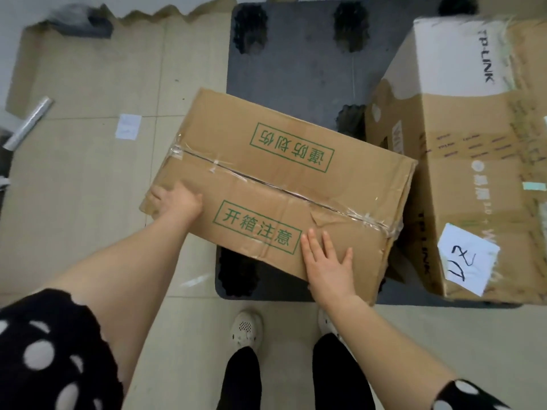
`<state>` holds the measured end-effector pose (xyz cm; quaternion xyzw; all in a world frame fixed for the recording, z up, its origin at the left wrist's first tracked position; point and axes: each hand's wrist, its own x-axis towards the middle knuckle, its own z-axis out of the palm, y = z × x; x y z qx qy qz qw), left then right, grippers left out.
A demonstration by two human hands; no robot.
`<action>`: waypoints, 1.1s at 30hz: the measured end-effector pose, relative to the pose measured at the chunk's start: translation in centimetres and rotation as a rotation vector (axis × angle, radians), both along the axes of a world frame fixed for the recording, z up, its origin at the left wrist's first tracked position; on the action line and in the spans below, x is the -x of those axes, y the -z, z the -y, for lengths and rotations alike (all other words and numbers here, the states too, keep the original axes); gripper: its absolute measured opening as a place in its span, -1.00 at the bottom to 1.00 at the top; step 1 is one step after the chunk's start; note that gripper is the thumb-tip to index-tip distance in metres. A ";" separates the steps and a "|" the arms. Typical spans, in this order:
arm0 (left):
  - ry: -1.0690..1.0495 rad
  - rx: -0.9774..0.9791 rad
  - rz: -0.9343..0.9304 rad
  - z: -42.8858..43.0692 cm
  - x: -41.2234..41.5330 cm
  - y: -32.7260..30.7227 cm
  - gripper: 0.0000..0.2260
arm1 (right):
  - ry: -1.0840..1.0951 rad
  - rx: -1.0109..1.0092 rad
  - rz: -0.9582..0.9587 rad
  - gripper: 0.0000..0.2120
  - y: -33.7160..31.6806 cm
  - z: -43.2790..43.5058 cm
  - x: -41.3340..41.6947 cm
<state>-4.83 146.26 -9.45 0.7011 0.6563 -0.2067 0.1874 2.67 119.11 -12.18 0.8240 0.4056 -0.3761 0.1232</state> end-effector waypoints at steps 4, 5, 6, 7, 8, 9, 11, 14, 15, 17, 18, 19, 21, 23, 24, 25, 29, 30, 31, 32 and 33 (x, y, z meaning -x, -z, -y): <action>-0.030 0.045 0.003 -3.0 1.5 0.7 -0.13 | 0.163 -0.023 0.114 -0.18 0.7 -1.5 3.1; -0.029 0.045 0.002 -3.8 1.9 1.2 -0.06 | 0.188 -0.026 0.130 -0.17 1.0 -1.9 3.5; -0.025 0.048 0.001 -4.5 2.3 1.7 0.00 | 0.209 -0.030 0.141 -0.16 1.3 -2.1 3.8; -0.024 0.055 0.007 -5.1 2.7 2.3 0.04 | 0.229 -0.034 0.148 -0.16 1.6 -2.1 4.0; -0.026 0.066 0.017 -5.6 3.1 2.9 0.08 | 0.249 -0.044 0.154 -0.16 1.8 -2.0 4.2; -0.029 0.068 0.023 -5.9 3.4 3.4 0.10 | 0.262 -0.057 0.162 -0.18 2.0 -1.9 4.3; 0.005 0.049 0.000 -6.0 3.9 3.9 0.08 | 0.276 -0.076 0.170 -0.24 2.1 -1.8 4.4; 0.072 0.049 -0.074 -5.1 4.9 3.7 0.06 | 0.282 -0.079 0.172 -0.25 2.2 -1.0 4.5; 0.077 0.058 -0.097 -4.6 5.5 3.7 0.08 | 0.279 -0.082 0.176 -0.24 2.3 -0.6 4.5; 0.069 0.091 -0.138 -3.4 6.9 3.9 0.15 | 0.272 -0.084 0.183 -0.24 2.4 0.7 4.2; 0.075 0.118 -0.171 -2.7 7.5 4.0 0.18 | 0.268 -0.080 0.185 -0.24 2.3 1.4 4.1; 0.085 0.147 -0.192 -1.9 8.2 4.1 0.18 | 0.263 -0.072 0.183 -0.22 2.1 2.2 3.9; 0.107 0.207 -0.172 -0.2 9.1 4.3 0.07 | 0.254 -0.064 0.187 -0.19 1.7 3.6 3.5; 0.094 0.267 -0.122 1.5 9.5 4.4 -0.03 | 0.251 -0.050 0.195 -0.18 1.4 5.0 3.0; 0.075 0.289 -0.118 2.4 9.5 4.3 -0.04 | 0.253 -0.037 0.197 -0.17 1.3 5.7 2.7; 0.071 0.296 -0.112 3.3 9.5 4.2 -0.04 | 0.255 -0.023 0.197 -0.18 1.3 6.4 2.5; 0.005 0.286 -0.008 6.2 9.7 3.9 -0.17 | 0.238 -0.009 0.196 -0.17 1.6 8.4 1.4; -0.007 0.274 0.020 6.6 9.7 3.9 -0.21 | 0.235 -0.012 0.194 -0.16 1.7 8.7 1.3; -0.014 0.268 0.042 6.9 9.8 3.9 -0.25 | 0.233 -0.015 0.196 -0.14 1.9 8.9 1.1; -0.027 0.266 0.060 7.2 9.7 4.0 -0.29 | 0.233 -0.018 0.201 -0.12 2.0 9.1 1.0; -0.038 0.267 0.078 7.4 9.6 4.0 -0.32 | 0.235 -0.021 0.206 -0.10 2.2 9.4 0.8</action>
